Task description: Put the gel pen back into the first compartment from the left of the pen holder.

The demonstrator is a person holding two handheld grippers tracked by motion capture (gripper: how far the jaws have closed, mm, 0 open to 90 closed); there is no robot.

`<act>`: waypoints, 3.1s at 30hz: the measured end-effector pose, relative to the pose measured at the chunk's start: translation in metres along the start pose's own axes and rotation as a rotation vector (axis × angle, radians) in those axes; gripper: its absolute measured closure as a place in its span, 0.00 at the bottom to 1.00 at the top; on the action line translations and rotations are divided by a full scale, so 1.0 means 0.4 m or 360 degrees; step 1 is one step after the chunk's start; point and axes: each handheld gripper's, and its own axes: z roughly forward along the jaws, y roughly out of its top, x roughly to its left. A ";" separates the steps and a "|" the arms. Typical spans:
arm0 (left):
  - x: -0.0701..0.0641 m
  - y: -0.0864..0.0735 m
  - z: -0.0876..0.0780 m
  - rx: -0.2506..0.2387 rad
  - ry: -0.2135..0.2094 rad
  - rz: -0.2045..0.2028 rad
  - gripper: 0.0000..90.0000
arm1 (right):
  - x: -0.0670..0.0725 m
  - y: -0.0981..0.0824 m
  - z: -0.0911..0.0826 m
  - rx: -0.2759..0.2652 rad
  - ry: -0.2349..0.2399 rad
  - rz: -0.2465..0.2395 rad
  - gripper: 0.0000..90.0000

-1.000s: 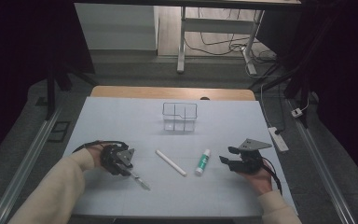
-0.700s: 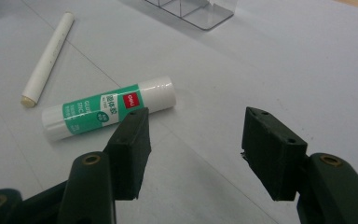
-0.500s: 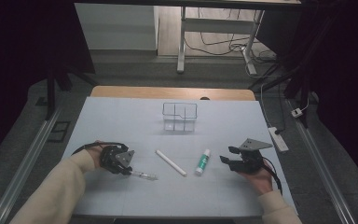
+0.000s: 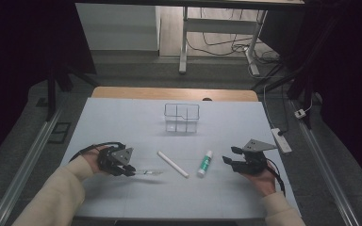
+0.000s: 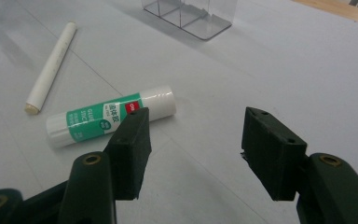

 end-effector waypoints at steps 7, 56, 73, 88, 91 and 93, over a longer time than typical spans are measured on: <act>-0.004 0.021 -0.010 -0.0098 0.0033 -0.0189 0.89 | 0.006 0.007 -0.003 -0.0027 -0.0004 -0.0016 0.46; 0.060 0.198 0.067 -0.0151 0.0098 -0.0701 0.89 | 0.185 0.130 0.086 -0.0064 0.0248 -0.0332 0.46; 0.078 0.230 0.087 -0.0136 0.0067 -0.0693 0.89 | 0.231 0.178 0.136 -0.0024 0.0298 -0.0458 0.46; 0.080 0.253 0.095 -0.0119 0.0041 -0.0663 0.89 | 0.264 0.207 0.186 0.0059 0.0342 -0.0599 0.50; 0.079 0.255 0.095 -0.0118 0.0041 -0.0659 0.89 | 0.267 0.207 0.195 0.0102 0.0337 -0.0635 0.52; 0.079 0.255 0.094 -0.0128 0.0035 -0.0661 0.89 | 0.268 0.206 0.201 0.0117 0.0340 -0.0646 0.52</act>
